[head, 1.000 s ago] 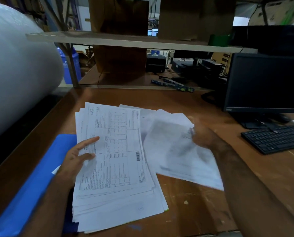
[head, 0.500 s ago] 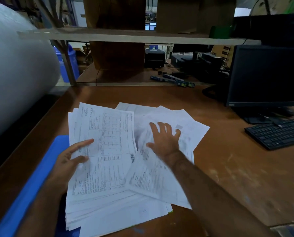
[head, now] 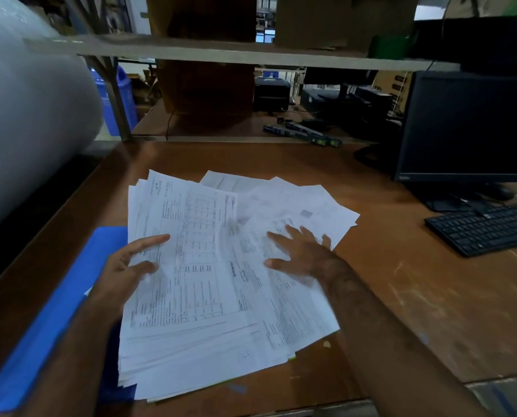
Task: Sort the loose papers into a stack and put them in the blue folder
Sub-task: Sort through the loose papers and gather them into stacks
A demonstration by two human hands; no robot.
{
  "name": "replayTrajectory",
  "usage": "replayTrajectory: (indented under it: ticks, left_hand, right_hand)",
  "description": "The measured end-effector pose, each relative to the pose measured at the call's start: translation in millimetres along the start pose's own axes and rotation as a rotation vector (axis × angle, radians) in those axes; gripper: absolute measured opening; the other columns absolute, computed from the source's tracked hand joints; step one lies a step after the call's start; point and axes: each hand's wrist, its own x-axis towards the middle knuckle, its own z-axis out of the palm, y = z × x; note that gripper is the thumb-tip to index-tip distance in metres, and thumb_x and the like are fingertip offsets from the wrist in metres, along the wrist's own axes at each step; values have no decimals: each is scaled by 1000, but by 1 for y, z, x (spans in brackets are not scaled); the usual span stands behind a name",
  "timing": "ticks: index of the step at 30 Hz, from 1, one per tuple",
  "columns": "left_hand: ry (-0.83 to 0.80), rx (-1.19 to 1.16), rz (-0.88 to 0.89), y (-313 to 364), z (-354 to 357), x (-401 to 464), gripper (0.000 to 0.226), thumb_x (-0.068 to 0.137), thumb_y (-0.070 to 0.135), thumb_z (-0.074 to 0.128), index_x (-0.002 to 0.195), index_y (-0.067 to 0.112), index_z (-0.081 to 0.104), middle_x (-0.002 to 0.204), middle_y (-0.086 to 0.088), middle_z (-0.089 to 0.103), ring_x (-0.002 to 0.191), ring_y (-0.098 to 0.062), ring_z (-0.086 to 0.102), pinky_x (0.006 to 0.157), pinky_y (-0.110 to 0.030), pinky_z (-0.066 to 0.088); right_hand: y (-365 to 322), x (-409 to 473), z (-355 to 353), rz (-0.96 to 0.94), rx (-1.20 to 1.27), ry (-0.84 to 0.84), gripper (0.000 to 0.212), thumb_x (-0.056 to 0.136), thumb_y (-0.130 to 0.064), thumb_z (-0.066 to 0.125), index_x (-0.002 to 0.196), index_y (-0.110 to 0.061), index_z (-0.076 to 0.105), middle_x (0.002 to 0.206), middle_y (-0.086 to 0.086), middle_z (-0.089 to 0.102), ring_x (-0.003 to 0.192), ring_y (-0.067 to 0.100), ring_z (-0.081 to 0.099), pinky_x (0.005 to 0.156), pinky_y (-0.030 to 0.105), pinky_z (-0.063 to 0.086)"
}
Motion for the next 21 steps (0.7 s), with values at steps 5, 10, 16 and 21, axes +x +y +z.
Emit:
replayTrajectory:
  ticks: [5,10,16,21]
  left_hand:
    - [17,-36,-29,-1,1,-4,48,93,-10,57,116,28,76,140,8,57,119,-24,60,80,-41,58]
    - [22,-5,-48,-4,1,-3,46,94,-8,58,114,28,77,141,4,55,122,-29,58,92,-53,56]
    - [6,-23,-55,-5,-2,-2,49,93,-8,58,112,32,79,144,5,56,123,-29,58,92,-51,56]
    - [12,-43,-3,0,2,-6,48,92,-13,56,118,23,76,143,3,57,119,-23,59,77,-33,54]
  right_hand:
    - [12,-16,-8,213,57,52,93,85,-74,59,159,-38,15,160,15,29,141,42,36,112,49,38]
    - [18,-25,-10,234,131,94,102,78,-64,76,158,-36,19,147,18,39,129,39,49,105,43,45]
    - [25,-21,-17,129,353,115,109,76,-42,88,159,-36,18,152,9,49,130,33,54,108,38,45]
    - [31,-24,-18,-9,697,320,102,79,-28,87,154,-49,22,140,1,49,122,26,55,88,34,56]
